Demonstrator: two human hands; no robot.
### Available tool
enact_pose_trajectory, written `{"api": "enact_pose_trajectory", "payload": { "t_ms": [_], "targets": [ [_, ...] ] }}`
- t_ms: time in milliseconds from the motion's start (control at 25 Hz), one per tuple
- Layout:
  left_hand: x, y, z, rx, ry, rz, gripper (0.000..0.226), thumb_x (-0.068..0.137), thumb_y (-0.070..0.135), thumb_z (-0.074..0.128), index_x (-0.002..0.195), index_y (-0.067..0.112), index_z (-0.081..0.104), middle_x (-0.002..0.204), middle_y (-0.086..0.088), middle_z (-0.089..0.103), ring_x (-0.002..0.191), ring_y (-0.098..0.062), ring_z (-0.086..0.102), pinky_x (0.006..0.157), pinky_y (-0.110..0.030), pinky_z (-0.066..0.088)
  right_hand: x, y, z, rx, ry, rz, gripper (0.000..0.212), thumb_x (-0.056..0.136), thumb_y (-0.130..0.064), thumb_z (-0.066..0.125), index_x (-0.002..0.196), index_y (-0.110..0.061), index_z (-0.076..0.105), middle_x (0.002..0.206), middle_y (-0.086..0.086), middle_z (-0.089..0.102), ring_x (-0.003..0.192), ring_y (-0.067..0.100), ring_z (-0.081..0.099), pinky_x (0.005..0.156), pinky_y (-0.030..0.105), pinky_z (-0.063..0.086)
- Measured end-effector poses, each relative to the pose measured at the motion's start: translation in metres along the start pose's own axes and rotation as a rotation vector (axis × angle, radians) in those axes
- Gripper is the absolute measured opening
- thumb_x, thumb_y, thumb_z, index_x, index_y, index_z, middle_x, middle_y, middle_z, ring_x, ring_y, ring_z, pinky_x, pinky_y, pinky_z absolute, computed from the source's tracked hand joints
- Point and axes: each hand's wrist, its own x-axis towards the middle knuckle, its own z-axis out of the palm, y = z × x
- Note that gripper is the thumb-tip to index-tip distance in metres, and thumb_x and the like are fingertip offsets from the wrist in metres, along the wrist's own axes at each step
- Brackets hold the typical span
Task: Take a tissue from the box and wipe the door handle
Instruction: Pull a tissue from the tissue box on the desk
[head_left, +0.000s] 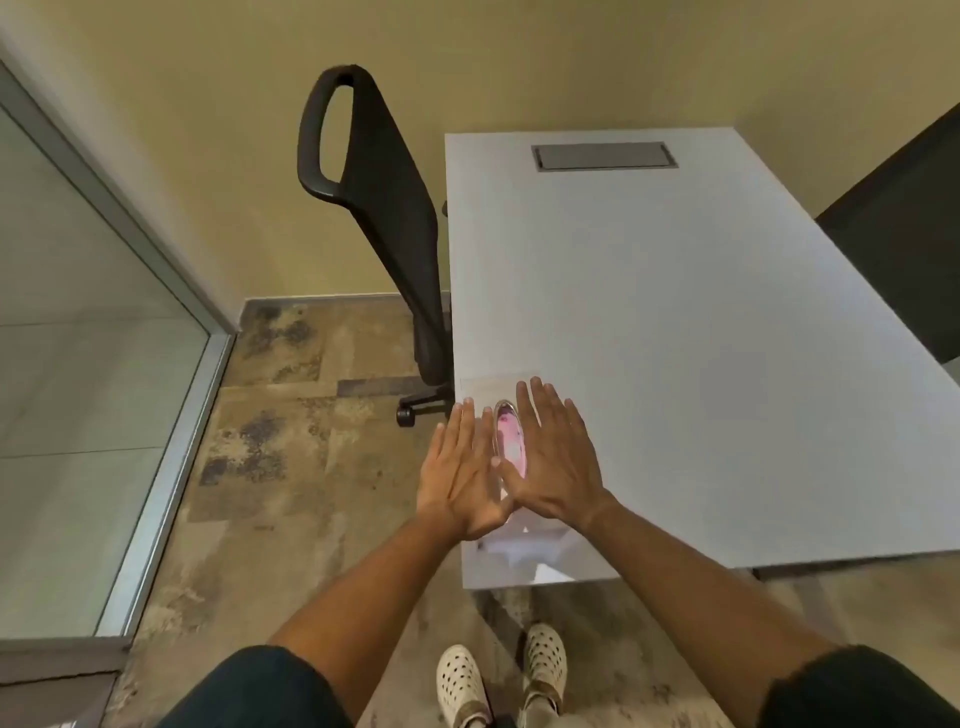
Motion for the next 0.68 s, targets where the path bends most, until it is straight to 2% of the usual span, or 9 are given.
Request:
{"api": "enact_pose_trajectory", "payload": {
  "t_ms": [120,200,400,560,680],
  "targets": [
    [0.009,0.004,0.008,-0.027,-0.025,-0.015,0.103,0.075,0.087,-0.007,0.143,0.014,-0.033,0.158,-0.011,-0.033,0.148,-0.028,-0.03,0.125,-0.048,-0.003,0.001,0.008,0.005,0.038,-0.022,-0.029,0.092,0.087,-0.073,0.03,0.156,-0.023,-0.006,0.164,0.002,-0.01,0.151,0.022,-0.009,0.117,0.033,-0.019],
    [0.012,0.003,0.016,-0.042,-0.029,-0.013,0.109,0.072,0.091,-0.007,0.144,0.013,-0.033,0.16,-0.012,-0.031,0.149,-0.028,-0.029,0.125,-0.047,-0.004,0.001,0.012,0.009,0.112,-0.026,-0.045,0.088,0.09,-0.067,0.039,0.155,-0.023,0.0,0.165,0.001,-0.002,0.152,0.022,-0.003,0.115,0.029,-0.018],
    [0.015,0.004,0.027,-0.065,-0.026,-0.004,0.115,0.062,0.098,-0.015,0.135,0.016,-0.047,0.152,-0.011,-0.043,0.147,-0.027,-0.034,0.123,-0.042,-0.014,0.0,0.018,0.014,0.269,-0.027,-0.045,0.068,0.096,-0.045,0.051,0.153,-0.017,0.025,0.159,0.006,0.029,0.146,0.025,0.028,0.12,0.035,0.018],
    [0.017,0.005,0.03,-0.054,-0.002,0.005,0.114,0.064,0.097,-0.011,0.135,0.016,-0.048,0.152,-0.01,-0.043,0.147,-0.026,-0.035,0.123,-0.043,-0.014,0.002,0.021,0.022,0.227,-0.073,-0.043,0.05,0.1,-0.038,0.047,0.144,-0.015,0.044,0.149,0.007,0.046,0.135,0.025,0.045,0.114,0.036,0.034],
    [0.018,0.005,0.031,-0.034,0.008,-0.003,0.116,0.067,0.097,-0.007,0.137,0.014,-0.047,0.154,-0.012,-0.041,0.147,-0.025,-0.035,0.124,-0.043,-0.012,0.008,0.019,0.023,0.167,-0.04,-0.035,0.04,0.099,-0.036,0.048,0.131,-0.014,0.059,0.136,0.007,0.058,0.12,0.022,0.054,0.103,0.033,0.044]
  ]
}}
